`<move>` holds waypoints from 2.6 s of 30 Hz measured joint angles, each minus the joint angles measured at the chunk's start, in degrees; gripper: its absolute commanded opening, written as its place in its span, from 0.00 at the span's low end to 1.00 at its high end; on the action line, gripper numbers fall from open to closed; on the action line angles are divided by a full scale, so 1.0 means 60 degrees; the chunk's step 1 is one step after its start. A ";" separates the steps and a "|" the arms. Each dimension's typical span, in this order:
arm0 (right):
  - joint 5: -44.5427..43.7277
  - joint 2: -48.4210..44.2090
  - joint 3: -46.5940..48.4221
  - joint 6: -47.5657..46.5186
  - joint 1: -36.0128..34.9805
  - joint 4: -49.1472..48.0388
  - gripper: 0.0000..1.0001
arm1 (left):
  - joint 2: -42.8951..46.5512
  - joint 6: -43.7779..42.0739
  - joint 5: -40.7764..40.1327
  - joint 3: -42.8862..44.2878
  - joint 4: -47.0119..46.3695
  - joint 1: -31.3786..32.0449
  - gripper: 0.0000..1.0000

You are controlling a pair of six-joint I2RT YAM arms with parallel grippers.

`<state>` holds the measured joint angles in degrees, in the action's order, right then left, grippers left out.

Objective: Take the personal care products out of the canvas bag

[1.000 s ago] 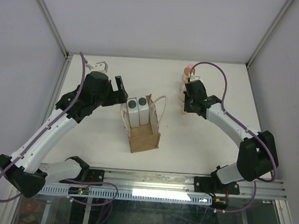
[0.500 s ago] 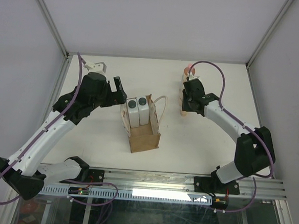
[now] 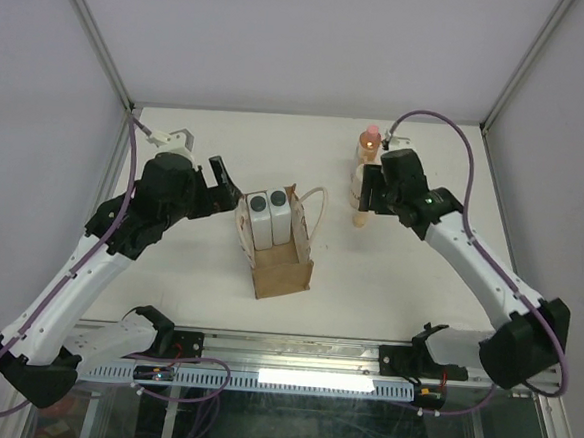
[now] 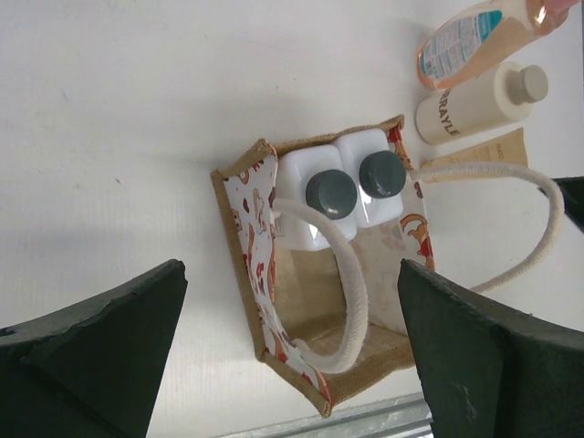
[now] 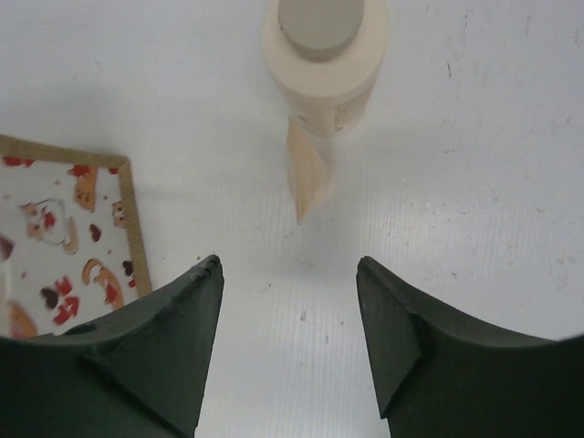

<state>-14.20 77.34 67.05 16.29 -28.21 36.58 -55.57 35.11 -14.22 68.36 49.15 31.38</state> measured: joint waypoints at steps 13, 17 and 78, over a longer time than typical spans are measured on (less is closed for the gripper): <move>0.3337 -0.3311 -0.0823 0.0568 -0.0117 0.0463 0.70 | 0.0495 0.1096 0.0670 -0.1239 0.0164 0.0000 0.99; 0.3829 -0.2426 0.0437 0.0579 -0.1137 0.0415 0.71 | 0.0688 0.1315 0.0688 -0.1300 0.0153 0.0000 0.99; 0.0616 0.5960 0.6080 0.0601 -0.3840 0.2291 0.49 | -0.0353 0.0029 -0.0601 -0.0015 0.0583 -0.0062 0.99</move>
<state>-10.50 113.10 103.53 19.90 -51.24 50.33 -57.69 35.29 -17.82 68.27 52.64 31.00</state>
